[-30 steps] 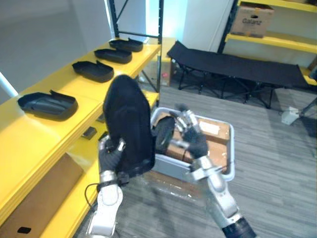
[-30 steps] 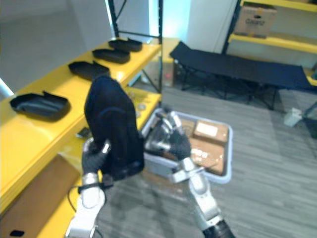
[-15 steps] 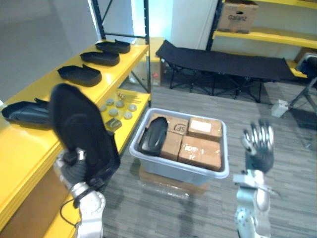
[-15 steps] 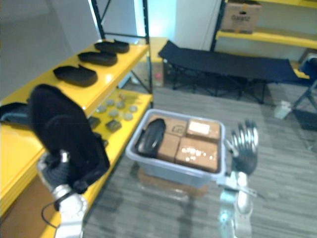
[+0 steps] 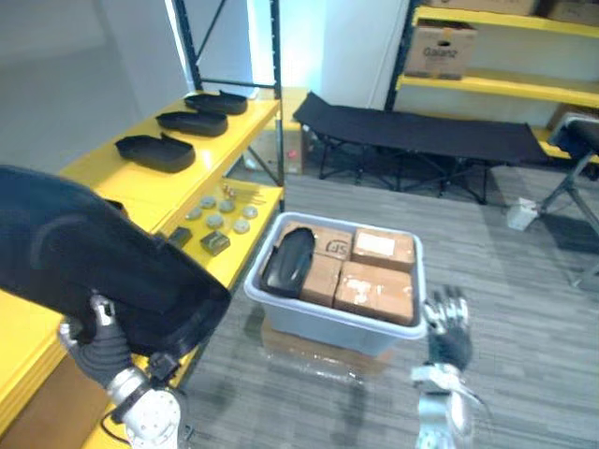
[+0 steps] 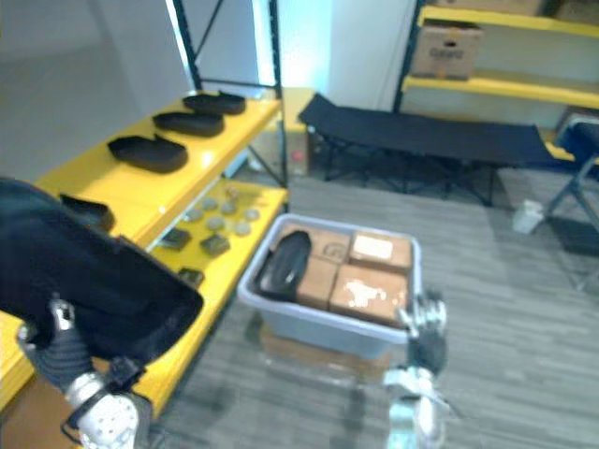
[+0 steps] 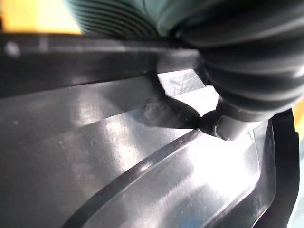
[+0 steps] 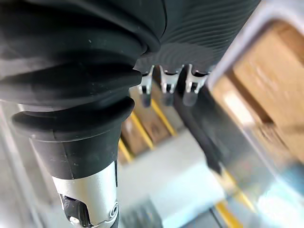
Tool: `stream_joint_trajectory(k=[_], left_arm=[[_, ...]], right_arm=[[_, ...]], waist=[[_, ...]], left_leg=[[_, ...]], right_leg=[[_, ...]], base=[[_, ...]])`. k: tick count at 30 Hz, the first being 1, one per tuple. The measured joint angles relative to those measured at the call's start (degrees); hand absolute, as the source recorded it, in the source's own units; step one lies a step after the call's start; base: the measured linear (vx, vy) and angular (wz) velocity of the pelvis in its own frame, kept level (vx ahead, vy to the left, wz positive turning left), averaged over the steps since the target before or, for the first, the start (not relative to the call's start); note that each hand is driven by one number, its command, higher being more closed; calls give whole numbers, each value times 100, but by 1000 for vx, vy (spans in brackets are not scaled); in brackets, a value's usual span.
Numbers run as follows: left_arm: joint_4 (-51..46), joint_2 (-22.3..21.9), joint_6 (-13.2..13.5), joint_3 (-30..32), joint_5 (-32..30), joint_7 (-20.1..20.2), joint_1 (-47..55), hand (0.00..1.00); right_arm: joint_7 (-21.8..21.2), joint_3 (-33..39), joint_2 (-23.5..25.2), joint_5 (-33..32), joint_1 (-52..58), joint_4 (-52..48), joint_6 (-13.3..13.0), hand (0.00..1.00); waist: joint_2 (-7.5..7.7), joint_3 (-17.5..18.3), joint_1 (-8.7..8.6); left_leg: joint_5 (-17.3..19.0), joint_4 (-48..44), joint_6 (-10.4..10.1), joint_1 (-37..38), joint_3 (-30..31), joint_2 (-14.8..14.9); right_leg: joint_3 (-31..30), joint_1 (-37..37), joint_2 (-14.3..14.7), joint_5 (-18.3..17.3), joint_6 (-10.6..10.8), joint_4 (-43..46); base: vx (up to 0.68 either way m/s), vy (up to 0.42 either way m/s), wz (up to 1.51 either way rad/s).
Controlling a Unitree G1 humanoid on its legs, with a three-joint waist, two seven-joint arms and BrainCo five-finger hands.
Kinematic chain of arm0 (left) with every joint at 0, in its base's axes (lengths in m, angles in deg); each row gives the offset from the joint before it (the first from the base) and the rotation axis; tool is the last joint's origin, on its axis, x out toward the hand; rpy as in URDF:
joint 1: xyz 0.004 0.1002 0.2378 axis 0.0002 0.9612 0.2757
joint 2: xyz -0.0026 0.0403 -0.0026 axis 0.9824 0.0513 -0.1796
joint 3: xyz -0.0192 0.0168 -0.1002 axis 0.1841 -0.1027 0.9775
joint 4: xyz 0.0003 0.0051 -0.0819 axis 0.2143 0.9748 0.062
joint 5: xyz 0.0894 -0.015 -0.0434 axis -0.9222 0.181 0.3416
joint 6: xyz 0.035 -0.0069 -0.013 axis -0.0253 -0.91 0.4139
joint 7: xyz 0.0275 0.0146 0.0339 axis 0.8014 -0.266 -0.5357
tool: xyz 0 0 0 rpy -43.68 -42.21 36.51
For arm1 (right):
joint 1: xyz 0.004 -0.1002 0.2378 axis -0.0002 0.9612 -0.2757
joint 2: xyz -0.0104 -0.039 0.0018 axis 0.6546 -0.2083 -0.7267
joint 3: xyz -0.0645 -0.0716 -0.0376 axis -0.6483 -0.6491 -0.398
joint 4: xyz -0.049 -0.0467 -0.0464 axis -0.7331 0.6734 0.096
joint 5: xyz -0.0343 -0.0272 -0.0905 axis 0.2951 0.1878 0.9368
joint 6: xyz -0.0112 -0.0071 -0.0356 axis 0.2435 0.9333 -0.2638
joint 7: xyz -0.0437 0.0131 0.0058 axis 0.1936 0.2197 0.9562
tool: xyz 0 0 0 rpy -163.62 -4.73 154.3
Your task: Walk over and take plastic housings, then place them on the shelf
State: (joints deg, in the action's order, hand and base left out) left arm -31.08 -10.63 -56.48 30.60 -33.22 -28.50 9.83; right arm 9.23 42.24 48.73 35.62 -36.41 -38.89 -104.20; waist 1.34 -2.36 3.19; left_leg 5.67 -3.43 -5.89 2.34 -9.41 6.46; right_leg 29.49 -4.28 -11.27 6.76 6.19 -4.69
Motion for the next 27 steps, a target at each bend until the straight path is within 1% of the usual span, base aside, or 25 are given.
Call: stream_joint_trajectory(k=[2, 3, 4, 5, 7, 8, 9, 10, 11, 13, 15, 17, 18, 19, 20, 21, 22, 23, 24, 27], left_arm=[[-113, 10, -236, 541, -166, -204, -19, 100], [-114, 9, -330, 704, -236, -241, -9, 100], [-112, -6, -513, 1039, -447, -342, 46, 100], [-111, -40, -601, 1339, -598, -360, 153, 100], [-110, -61, -587, 1657, -628, -363, 330, 100], [-110, -63, -569, 1747, -618, -355, 395, 100], [-110, -106, -517, 1924, -617, -339, 474, 100], [-109, -207, -453, 2110, -615, -336, 585, 100], [-109, -238, -439, 2146, -609, -330, 602, 100], [-90, -338, -307, 2275, -548, -293, 788, 100], [-90, -340, -256, 2307, -545, -156, 816, 100], [-90, -340, -192, 2270, -432, 30, 841, 100], [-91, -338, -140, 2193, -379, 127, 825, 100], [-93, -333, -105, 2109, -369, 176, 799, 100], [-93, -301, -92, 1940, -352, 249, 754, 100], [-90, -261, -91, 1773, -327, 376, 689, 100], [-89, -235, -90, 1638, -322, 497, 624, 100], [-89, -234, -90, 1626, -309, 554, 591, 100], [-89, -233, -96, 1622, -141, 624, 589, 100], [-89, -201, -119, 1416, -50, 625, 585, 100]], right_arm=[[-101, -175, -149, 117, -221, 178, 171, 0], [-125, -190, -179, 171, -245, 218, 201, 0], [-142, -290, -256, 280, -329, 345, 251, 0], [-138, -396, -332, 325, -387, 464, 301, 0], [-123, -562, -352, 348, -464, 570, 332, 0], [-115, -620, -344, 371, -487, 585, 333, 0], [-103, -749, -348, 471, -599, 654, 342, 0], [-100, -865, -347, 581, -759, 798, 355, 0], [-100, -901, -347, 583, -797, 819, 369, 0], [-114, -1098, -262, 594, -993, 952, 471, 0], [-137, -1187, -245, 596, -1047, 968, 566, 0], [-169, -1192, -250, 591, -1031, 968, 624, 0], [-214, -1179, -255, 589, -974, 958, 668, 0], [-240, -1175, -257, 589, -914, 953, 675, 0], [-246, -1160, -304, 586, -803, 943, 675, 0], [-240, -1096, -402, 584, -710, 936, 673, 0], [-240, -1097, -561, 585, -635, 939, 673, 0], [-242, -1097, -603, 584, -619, 939, 672, 0], [-263, -1092, -663, 582, -630, 939, 663, 0], [-426, -1051, -635, 645, -643, 962, 613, 0]], waist=[[-14, -3, 191], [-17, 4, 256], [-20, -1, 347], [-20, 0, 475], [0, 6, 646], [22, 25, 703], [64, 2, 799], [112, 23, 946], [115, 18, 968], [126, 13, 1093], [124, 1, 1160], [115, -48, 1158], [133, -61, 1072], [193, -97, 992], [209, -135, 834], [199, -177, 745], [74, -318, 721], [42, -374, 726], [-2, -480, 803], [-99, -669, 855]], left_leg=[[-140, 2, -24, -196, 322, -71], [-168, -1, -35, -241, 430, -93], [-186, -7, -32, -260, 634, -143], [-187, -11, -32, -266, 794, -185], [-186, -17, -31, -308, 1095, -253], [-187, -24, -29, -353, 1222, -280], [-193, -21, -20, -381, 1365, -316], [-199, -31, -11, -445, 1487, -354], [-200, -31, -9, -445, 1514, -364], [-197, -35, 1, -446, 1652, -417], [-183, -60, 17, -448, 1692, -427], [-152, -108, 60, -515, 1787, -509], [-126, -114, 108, -600, 1871, -571], [-116, -122, 159, -669, 1808, -602], [-132, -244, 217, -894, 1458, -519], [-236, -455, 241, -1087, 1119, -387], [-333, -641, 154, -1227, 921, -329], [-339, -694, 161, -1250, 928, -351], [-374, -743, 197, -1261, 985, -415], [-392, -939, 222, -1373, 1011, -486]], right_leg=[[316, -5, -46, 30, 30, 12], [385, -24, -53, 44, 43, 12], [581, -117, -60, 45, 51, 13], [753, -230, -84, 44, 51, 13], [1040, -399, -106, 44, 51, 13], [1128, -425, -119, 41, 55, 13], [1234, -500, -140, 35, 61, 13], [1308, -536, -169, 34, 63, 13], [1307, -557, -175, 34, 63, 13], [1309, -637, -213, 19, 80, 46], [1311, -659, -237, -18, 93, 130], [1414, -708, -296, -112, 147, 227], [1601, -753, -331, -189, 176, 245], [1736, -806, -376, -257, 219, 248], [2052, -904, -388, -276, 251, 259], [2293, -1001, -379, -278, 253, 338], [2481, -1098, -418, -298, 275, 484], [2535, -1110, -453, -301, 278, 540], [2542, -1123, -520, -301, 277, 590], [2522, -1186, -588, -300, 277, 682]], base=[[52, 34, 68], [99, 36, 80], [98, 36, 83], [101, 43, 81], [72, 56, 77], [70, 65, 86], [51, 77, 75], [42, 61, 61], [28, 84, 51], [19, 74, 34], [1, 49, 16], [-45, 37, 30], [-57, 4, 60], [-68, -2, 107], [-58, 23, 135], [-50, 94, 162], [-24, 135, 119], [-5, 185, 75], [-12, 150, 35], [-64, 144, 31]])
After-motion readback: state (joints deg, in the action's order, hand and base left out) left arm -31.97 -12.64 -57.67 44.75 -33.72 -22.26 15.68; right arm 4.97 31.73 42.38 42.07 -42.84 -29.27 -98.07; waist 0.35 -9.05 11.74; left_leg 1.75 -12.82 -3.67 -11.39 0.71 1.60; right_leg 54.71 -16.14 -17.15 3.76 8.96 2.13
